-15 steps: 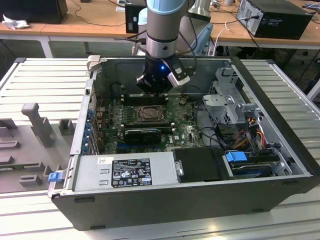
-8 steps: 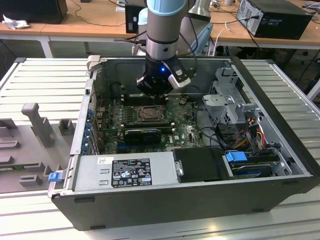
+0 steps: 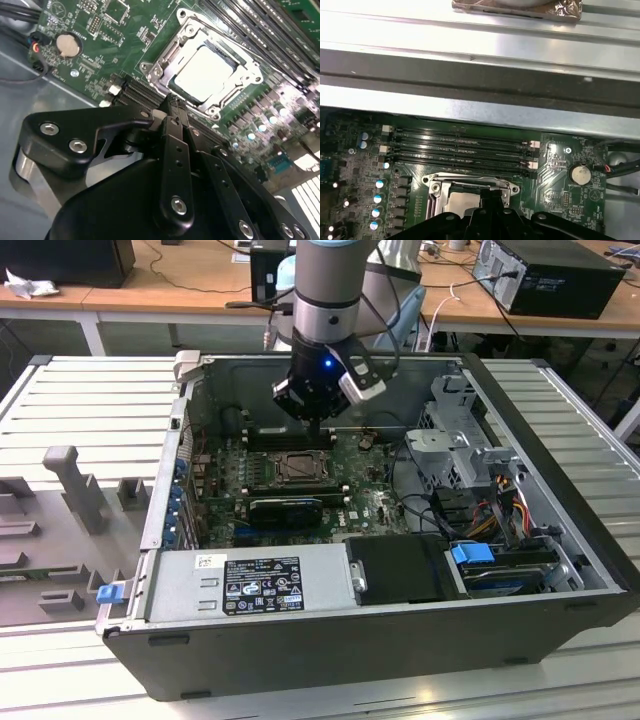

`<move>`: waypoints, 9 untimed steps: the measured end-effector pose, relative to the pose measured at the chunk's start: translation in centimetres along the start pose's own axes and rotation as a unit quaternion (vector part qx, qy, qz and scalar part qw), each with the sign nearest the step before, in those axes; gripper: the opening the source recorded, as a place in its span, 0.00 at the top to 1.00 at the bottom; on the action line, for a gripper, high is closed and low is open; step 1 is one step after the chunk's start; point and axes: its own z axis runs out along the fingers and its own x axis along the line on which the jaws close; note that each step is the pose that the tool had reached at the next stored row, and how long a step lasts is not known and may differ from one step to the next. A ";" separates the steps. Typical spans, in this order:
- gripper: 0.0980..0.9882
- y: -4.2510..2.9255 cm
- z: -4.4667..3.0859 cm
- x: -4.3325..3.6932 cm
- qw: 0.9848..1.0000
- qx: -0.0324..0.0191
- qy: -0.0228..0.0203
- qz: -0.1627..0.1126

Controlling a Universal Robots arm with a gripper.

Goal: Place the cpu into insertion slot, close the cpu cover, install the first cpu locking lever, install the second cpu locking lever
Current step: 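Install the second cpu locking lever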

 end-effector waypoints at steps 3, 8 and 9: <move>0.99 0.08 -0.92 0.00 1.000 0.000 0.000 0.000; 0.99 -0.13 -1.90 0.04 1.000 0.001 0.000 0.000; 0.99 -0.56 -1.93 0.09 1.000 0.001 0.000 0.000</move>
